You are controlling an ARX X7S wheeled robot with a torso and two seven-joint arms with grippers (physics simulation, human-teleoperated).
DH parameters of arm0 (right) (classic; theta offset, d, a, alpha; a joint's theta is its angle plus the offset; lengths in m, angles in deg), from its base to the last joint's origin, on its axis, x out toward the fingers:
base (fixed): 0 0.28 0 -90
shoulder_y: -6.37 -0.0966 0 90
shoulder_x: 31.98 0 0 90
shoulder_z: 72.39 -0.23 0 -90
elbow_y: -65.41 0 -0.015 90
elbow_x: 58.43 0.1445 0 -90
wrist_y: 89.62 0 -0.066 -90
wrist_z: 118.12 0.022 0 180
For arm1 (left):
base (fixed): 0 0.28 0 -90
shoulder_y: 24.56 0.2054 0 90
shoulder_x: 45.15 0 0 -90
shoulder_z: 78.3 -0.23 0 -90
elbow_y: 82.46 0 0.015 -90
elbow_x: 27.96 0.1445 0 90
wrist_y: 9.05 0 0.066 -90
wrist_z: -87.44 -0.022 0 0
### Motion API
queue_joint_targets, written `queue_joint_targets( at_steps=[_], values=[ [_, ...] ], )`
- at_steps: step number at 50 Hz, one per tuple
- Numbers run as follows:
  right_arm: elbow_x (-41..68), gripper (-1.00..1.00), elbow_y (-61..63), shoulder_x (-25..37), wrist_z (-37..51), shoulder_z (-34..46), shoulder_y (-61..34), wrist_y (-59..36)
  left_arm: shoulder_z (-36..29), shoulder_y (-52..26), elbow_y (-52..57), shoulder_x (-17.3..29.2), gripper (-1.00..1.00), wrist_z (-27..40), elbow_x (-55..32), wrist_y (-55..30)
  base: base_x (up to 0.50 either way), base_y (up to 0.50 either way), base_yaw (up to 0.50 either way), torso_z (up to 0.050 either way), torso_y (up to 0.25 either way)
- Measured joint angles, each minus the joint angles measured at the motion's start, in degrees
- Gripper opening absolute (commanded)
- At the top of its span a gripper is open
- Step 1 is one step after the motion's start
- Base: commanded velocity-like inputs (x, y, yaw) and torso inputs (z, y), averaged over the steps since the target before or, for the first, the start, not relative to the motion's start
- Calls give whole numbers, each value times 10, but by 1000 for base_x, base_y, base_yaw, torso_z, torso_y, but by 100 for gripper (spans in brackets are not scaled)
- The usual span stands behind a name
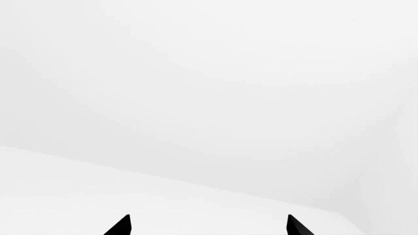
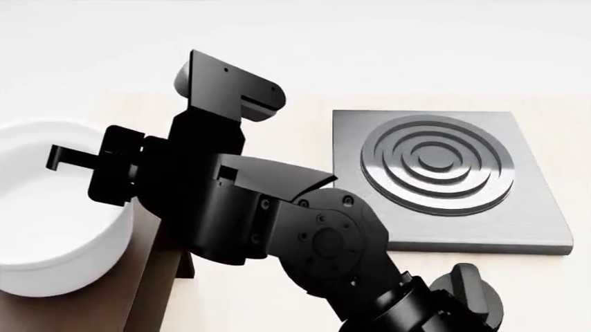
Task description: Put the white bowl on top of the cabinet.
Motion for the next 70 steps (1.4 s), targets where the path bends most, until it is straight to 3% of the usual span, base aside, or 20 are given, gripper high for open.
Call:
queue_joint_targets(
  at_steps=[52,53,70],
  values=[
    [0,-100,-48,-2,-51,40,-4,29,-1,-1,0,0,100,0,1,-1,0,0,0,0,0],
    [-1,100,-49,-2,-52,40,-4,29,-1,-1,0,0,100,0,1,0,0,0,0,0,0],
    [8,100,-47,1,-56,57,-13,33,-2,-2,-2,0,100,-2,-1,2,0,0,0,0,0]
  ],
)
